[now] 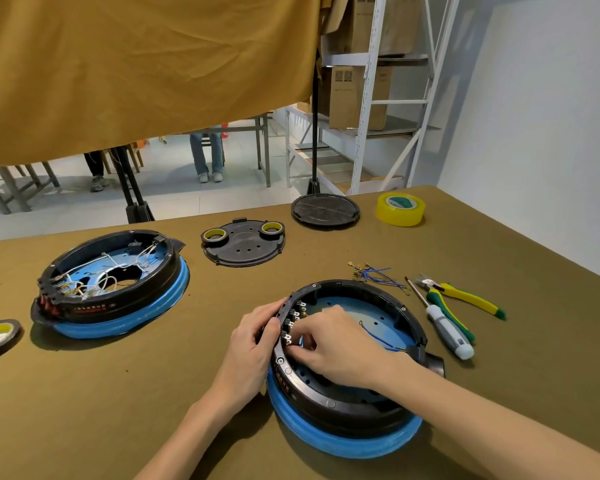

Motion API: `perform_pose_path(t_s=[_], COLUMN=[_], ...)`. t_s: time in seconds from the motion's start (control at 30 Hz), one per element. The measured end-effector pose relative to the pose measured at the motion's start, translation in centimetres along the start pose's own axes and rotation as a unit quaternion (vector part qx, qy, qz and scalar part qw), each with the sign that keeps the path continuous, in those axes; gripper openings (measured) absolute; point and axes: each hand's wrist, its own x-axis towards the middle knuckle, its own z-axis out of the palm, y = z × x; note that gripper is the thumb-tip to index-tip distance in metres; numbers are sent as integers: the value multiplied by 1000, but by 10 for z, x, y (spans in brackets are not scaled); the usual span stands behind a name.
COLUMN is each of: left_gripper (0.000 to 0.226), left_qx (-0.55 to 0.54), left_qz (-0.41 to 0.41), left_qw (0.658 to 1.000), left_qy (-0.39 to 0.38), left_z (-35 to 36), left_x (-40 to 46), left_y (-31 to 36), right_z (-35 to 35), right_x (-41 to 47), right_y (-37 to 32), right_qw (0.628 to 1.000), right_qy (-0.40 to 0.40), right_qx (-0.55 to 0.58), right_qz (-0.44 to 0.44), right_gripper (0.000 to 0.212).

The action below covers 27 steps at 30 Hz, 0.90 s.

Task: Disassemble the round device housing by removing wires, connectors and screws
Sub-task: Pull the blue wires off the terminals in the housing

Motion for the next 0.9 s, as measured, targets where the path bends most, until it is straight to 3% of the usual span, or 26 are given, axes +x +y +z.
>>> perform_pose_path(t_s=[0.23, 0.47, 0.63, 0.9], left_gripper=[44, 42, 53, 53], left_qx=[23, 23, 9, -1], left_qz=[13, -8, -8, -6], left_qw=[1000, 999, 998, 999], left_qy=[1, -20, -55, -45], left_z=[0, 1, 2, 2], left_x=[-2, -4, -10, -10], left_y=[-1, 2, 3, -2], right_z=[0, 4, 5, 4], right_x=[-1, 1, 1, 2], right_y=[3, 4, 6, 9], right_qw=[1000, 1000, 1000, 998], right_qy=[2, 13, 2, -8], right_qx=[-11, -4, 9, 56], right_qz=[-17, -7, -20, -18], right_gripper=[45, 33, 32, 32])
